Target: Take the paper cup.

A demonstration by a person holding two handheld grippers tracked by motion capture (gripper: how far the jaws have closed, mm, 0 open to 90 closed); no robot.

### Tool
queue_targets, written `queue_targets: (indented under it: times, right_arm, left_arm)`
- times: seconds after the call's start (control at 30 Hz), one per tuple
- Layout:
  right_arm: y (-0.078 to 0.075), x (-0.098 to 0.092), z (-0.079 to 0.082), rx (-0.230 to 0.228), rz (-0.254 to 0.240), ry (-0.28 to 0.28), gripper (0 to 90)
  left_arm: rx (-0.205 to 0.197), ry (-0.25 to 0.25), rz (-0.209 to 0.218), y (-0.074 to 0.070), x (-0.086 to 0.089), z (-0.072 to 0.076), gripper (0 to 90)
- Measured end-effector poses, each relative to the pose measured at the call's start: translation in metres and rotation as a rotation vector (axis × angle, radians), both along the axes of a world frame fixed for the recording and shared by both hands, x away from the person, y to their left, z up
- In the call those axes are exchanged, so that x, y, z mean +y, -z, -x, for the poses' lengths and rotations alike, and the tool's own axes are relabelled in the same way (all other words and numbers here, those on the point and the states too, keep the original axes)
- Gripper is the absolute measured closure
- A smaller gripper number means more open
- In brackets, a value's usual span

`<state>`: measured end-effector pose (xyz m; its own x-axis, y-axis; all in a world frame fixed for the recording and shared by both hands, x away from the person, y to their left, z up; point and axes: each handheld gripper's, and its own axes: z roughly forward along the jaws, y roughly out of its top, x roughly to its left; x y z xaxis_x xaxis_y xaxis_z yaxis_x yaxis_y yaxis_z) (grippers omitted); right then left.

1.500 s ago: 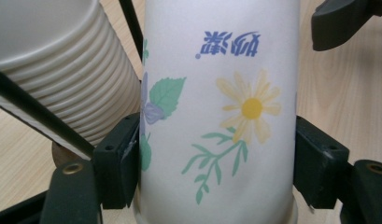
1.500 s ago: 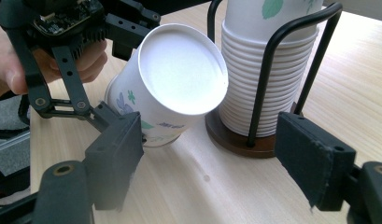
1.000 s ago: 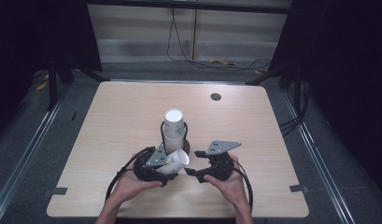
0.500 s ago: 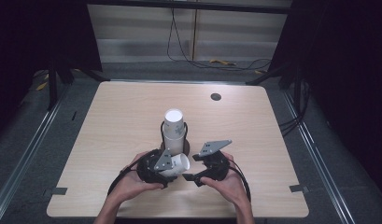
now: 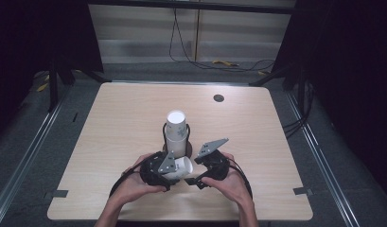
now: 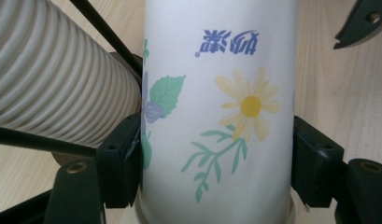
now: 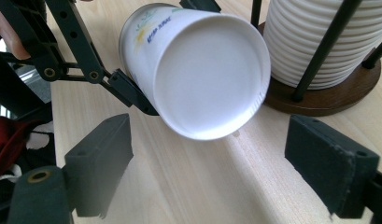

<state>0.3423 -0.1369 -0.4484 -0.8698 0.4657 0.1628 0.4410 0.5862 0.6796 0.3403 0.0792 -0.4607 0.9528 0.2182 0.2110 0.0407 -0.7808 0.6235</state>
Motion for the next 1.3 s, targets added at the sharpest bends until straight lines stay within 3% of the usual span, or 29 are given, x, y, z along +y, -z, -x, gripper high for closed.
queue_targets:
  times: [0.07, 0.3, 0.33, 0.4, 0.6, 0.83, 1.1, 1.3]
  right_arm:
    - [0.0, 0.0, 0.0, 0.001, 0.009, -0.005, 14.7]
    - [-0.003, 0.002, 0.0, 0.002, 0.044, -0.021, 17.6]
    - [-0.002, 0.004, -0.001, 0.024, 0.065, -0.039, 18.9]
    - [-0.001, 0.006, -0.003, 0.024, 0.092, -0.058, 20.0]
    - [-0.001, 0.011, -0.004, 0.036, 0.125, -0.073, 21.0]
    - [-0.005, 0.012, -0.008, 0.052, 0.114, -0.097, 22.1]
    - [-0.001, 0.01, -0.017, 0.113, 0.055, -0.133, 21.7]
    - [0.001, 0.011, -0.019, 0.143, 0.054, -0.153, 23.6]
  left_arm:
    - [-0.009, 0.012, -0.024, -0.002, -0.002, 0.0, 29.9]
    - [0.0, 0.022, -0.046, -0.002, -0.004, 0.0, 30.0]
    - [-0.007, 0.023, -0.063, -0.003, -0.005, 0.001, 30.0]
    - [-0.011, 0.03, -0.081, -0.001, -0.007, 0.003, 30.0]
    - [-0.012, 0.033, -0.103, 0.0, -0.01, 0.004, 30.1]
    - [-0.013, 0.055, -0.131, 0.002, -0.013, 0.005, 30.1]
    - [-0.025, 0.071, -0.12, 0.003, -0.016, 0.008, 30.1]
    - [-0.036, 0.079, -0.12, 0.004, -0.019, 0.01, 30.3]
